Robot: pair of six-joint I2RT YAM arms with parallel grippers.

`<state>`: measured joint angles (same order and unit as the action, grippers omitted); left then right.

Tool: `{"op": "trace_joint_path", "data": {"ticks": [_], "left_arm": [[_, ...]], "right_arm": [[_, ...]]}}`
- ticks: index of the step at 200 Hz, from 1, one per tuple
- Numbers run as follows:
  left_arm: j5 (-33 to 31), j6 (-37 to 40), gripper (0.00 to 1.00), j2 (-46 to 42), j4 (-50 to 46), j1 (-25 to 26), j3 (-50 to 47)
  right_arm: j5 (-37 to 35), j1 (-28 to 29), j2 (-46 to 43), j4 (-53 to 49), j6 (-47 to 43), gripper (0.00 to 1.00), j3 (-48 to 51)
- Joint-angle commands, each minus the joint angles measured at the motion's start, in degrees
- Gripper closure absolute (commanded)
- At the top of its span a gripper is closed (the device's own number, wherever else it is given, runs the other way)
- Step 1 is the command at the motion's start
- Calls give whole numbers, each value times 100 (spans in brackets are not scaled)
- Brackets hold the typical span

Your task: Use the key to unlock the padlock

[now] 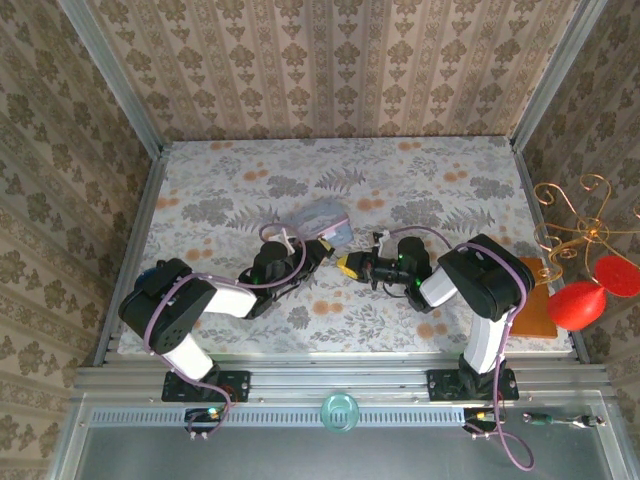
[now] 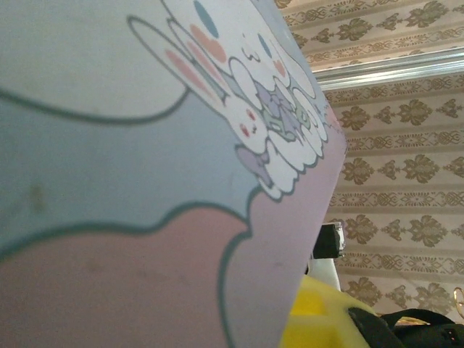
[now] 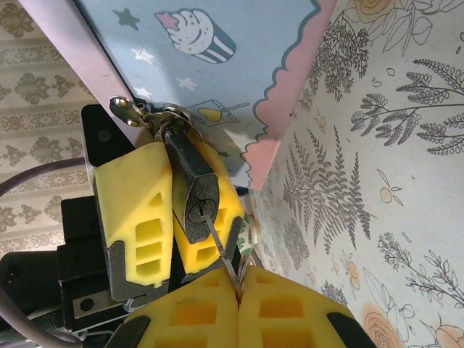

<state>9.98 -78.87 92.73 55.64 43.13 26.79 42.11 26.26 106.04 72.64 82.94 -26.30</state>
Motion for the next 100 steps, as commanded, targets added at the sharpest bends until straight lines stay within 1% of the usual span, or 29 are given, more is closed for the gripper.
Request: {"op": "trace_joint_path", "data": {"ticks": [1,49,100], "left_arm": [[1136,150,100,-231,132,514,272],[1173,151,100,-167,9,575,344],[1173,292,100,-263,-328,625,398]], "right_arm": [[-458,13,25,92,80,100,-349],[-361,114,-114,92,185,100,-404],[-361,70,-233,-50,112,100,-413]]}}
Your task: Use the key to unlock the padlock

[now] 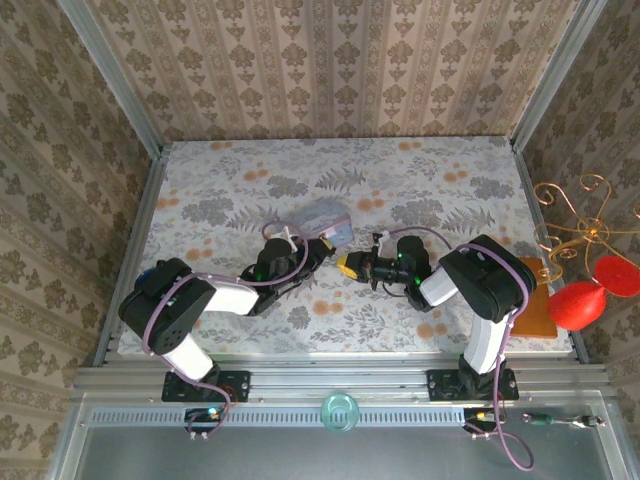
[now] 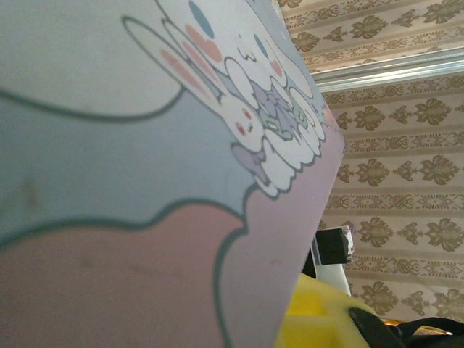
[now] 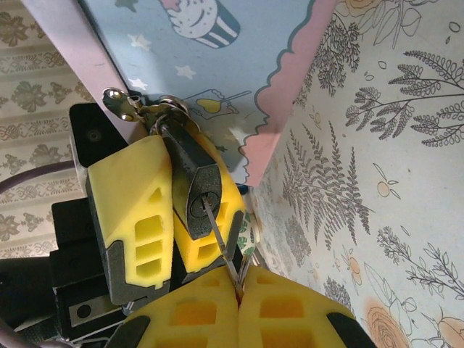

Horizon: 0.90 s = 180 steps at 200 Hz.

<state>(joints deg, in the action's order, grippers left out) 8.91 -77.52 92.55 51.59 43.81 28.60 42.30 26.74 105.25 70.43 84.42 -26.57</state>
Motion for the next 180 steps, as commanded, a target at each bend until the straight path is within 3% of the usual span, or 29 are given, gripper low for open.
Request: {"op": "trace_joint_path", "data": {"ticks": [1,43,122,152,180], "left_arm": [[1280,153,100,-246,73,558,216],[1352,286,100,-330,-282,640,329],[1439,317,100,-214,-341,736,575],[1356,190,100,-145,-121,786,456],[1174,243,100,-315,-275,778,334]], "right_arm": [[-381,19,-154,167,-47,100,-381],[-295,-345,72,383,32,100,-321],[-254,-19,-147,53,-30,100,-683],[-284,-290,-227,-352,-354,100,-518],[-257,-594,-64,-83,-294,100,-271]]}}
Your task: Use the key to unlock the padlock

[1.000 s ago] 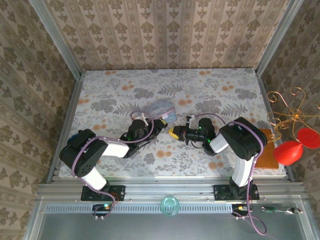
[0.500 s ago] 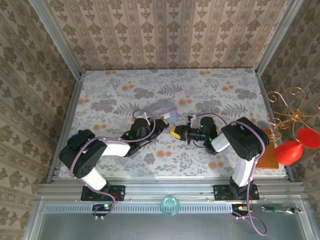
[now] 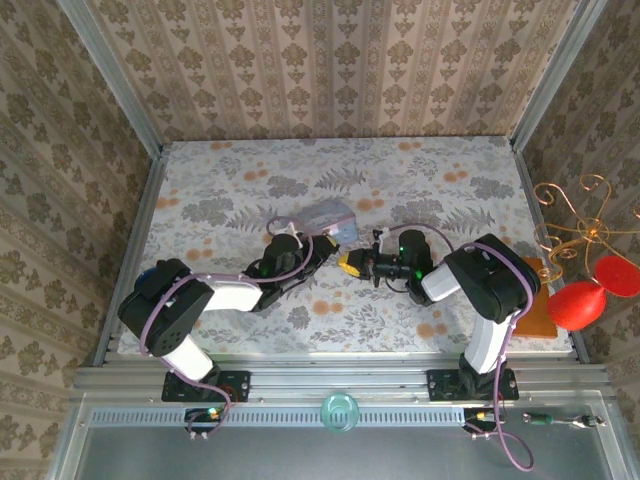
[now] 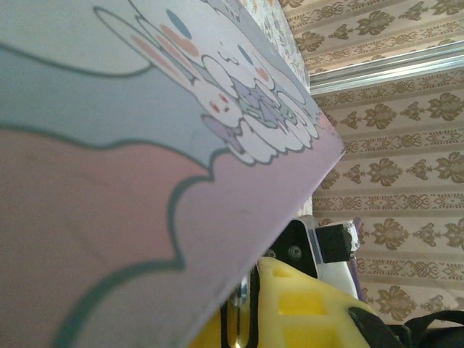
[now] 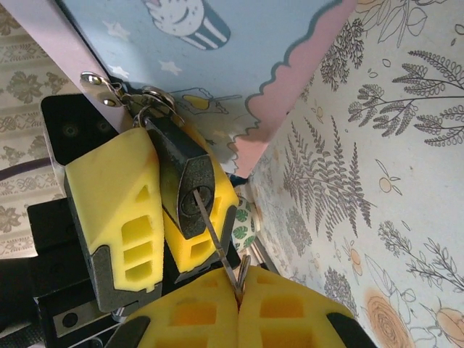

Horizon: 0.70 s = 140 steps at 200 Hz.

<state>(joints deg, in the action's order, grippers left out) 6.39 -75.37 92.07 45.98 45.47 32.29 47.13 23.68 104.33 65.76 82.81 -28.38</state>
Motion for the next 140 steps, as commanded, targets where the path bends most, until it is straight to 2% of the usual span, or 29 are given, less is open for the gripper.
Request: {"op": "trace_joint_path", "data": {"ticks": [1,48,97,140], "left_arm": [[1417,30,100,-272,275,612,-42],[1387,168,100,-427,34,563,-17],[1416,243,100,-375,49,552,84],[1358,225,100,-473,64,506,-70]], "right_arm": [[-741,-296,27,385,-137,100,-85],[-736,-339,-17,303,-203,100,-52],[-600,-90,-102,43,-331,100,-246],[-570,-257,-227,-180,-556,95,-144]]}}
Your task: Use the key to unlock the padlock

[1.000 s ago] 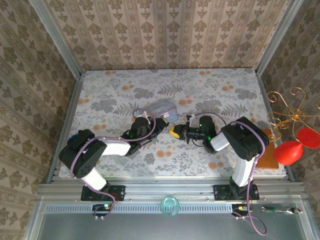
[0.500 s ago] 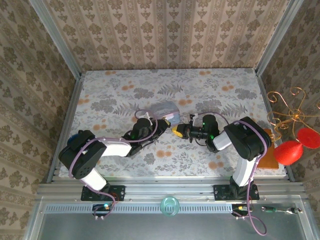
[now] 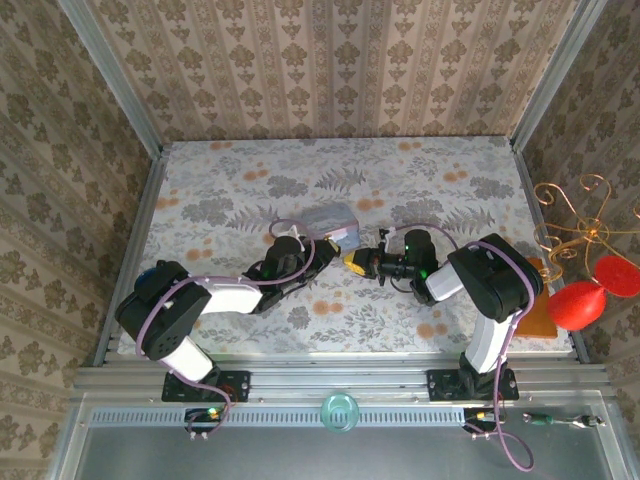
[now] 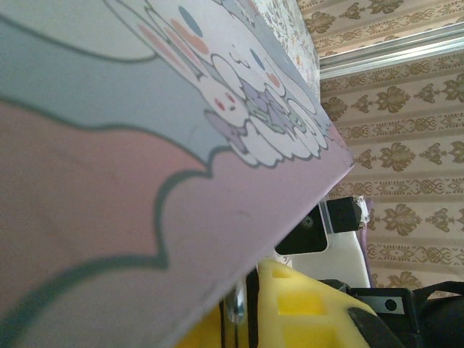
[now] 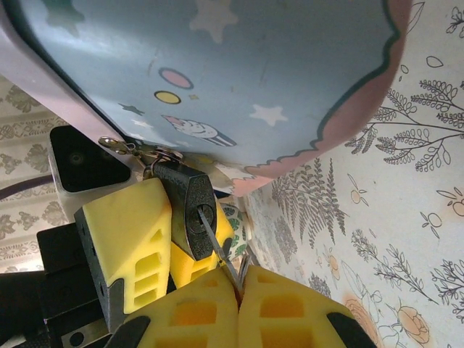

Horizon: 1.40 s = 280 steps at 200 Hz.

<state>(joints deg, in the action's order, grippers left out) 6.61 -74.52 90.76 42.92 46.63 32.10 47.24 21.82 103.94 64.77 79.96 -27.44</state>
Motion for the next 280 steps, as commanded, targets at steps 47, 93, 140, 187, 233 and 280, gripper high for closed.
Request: {"op": "trace_joint_path", "data": {"ticks": [47,93,140,187,233,280], "left_arm": [[1299,162,100,-453,327,305,-183],[1333,190,100,-561,331,190,-283],[1334,189,100,-518,493,177,-274],[1386,56,100,-376,896,185,-186],[1439,96,100,-391,843,145,-142],[1247,694,95,-722,-652,46,30]], "right_arm": [[-545,-99,-233,40,-238,91,-176],[-531,-99,-278,35,-219,90,-192],[-445,-17,-211,176,-131,94,-266],[-426,120,-136,277,-97,100,-323],[-367,317,-35,711,56,100,-331],[-456,473,-223,510,-189,100,-118]]}}
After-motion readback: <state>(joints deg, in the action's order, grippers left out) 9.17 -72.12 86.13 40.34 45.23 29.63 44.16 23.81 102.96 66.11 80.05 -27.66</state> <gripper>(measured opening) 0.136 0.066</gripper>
